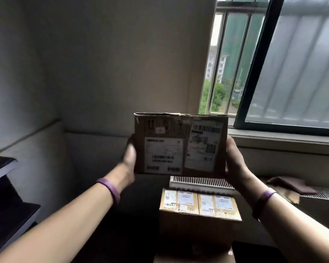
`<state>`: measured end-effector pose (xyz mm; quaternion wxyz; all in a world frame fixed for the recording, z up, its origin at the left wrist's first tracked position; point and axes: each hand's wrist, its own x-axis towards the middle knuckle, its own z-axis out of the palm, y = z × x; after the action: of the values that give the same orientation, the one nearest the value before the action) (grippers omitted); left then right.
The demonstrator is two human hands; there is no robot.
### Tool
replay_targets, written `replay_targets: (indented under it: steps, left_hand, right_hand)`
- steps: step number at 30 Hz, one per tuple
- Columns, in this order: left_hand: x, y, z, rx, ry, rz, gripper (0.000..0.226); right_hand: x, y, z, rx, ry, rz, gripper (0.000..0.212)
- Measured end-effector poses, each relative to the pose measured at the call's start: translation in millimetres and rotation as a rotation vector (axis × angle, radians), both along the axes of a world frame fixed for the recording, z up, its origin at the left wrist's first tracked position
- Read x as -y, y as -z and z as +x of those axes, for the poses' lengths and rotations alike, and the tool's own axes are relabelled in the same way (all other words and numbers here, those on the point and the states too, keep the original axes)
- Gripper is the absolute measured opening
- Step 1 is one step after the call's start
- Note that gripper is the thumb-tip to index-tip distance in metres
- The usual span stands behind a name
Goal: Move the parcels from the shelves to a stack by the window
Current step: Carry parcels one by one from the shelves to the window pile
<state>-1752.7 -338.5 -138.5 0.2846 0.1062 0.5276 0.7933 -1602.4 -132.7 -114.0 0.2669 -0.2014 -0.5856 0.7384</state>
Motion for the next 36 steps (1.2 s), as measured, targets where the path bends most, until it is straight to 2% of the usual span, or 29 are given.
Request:
replay_targets:
  steps: [5,9,11,14,18,21,23,25,29,33,36]
  left_hand:
    - [-11.2,4.9,-50.5,-0.084,0.036,-0.140,0.075]
    - [-17.9,7.8,-73.9,-0.222,0.101,-0.270,0.075]
    - [-23.0,9.5,-81.2,-0.255,0.129,-0.336,0.069]
    - [-31.5,17.2,-92.0,-0.208,0.100,-0.397,0.063]
    - [-45.0,39.8,-100.1,-0.158,0.057,-0.471,0.056]
    - [-56.3,57.4,-100.1,-0.125,0.027,-0.482,0.048]
    - [-63.1,69.6,-99.3,-0.103,0.004,-0.496,0.045]
    - [-67.1,85.2,-97.3,-0.071,-0.017,-0.509,0.041]
    - [-67.2,127.6,-91.6,0.040,-0.002,-0.592,0.036]
    - [-65.1,178.5,-82.7,0.058,0.047,-0.719,0.044]
    - [-65.3,215.6,-78.3,0.087,0.098,-0.776,0.042]
  right_hand:
    - [-6.1,3.3,-36.6,0.050,0.049,0.009,0.048]
    - [-12.8,7.1,-51.4,0.125,0.127,-0.089,0.053]
    - [-20.7,10.3,-58.3,0.129,0.109,-0.120,0.047]
    - [-31.7,17.9,-63.0,0.252,0.100,-0.106,0.031]
    - [-47.7,36.0,-64.7,0.344,0.081,-0.084,0.024]
    - [-54.9,50.2,-66.4,0.384,0.089,0.008,0.032]
    - [-61.0,62.2,-68.5,0.418,0.068,0.033,0.028]
    - [-66.7,79.8,-68.8,0.452,0.060,-0.006,0.021]
    - [-78.4,133.6,-65.4,0.533,0.009,-0.065,0.029]
    - [-88.9,188.9,-65.4,0.587,0.003,-0.107,0.038]
    - [-90.9,229.6,-67.5,0.656,0.032,-0.075,0.033]
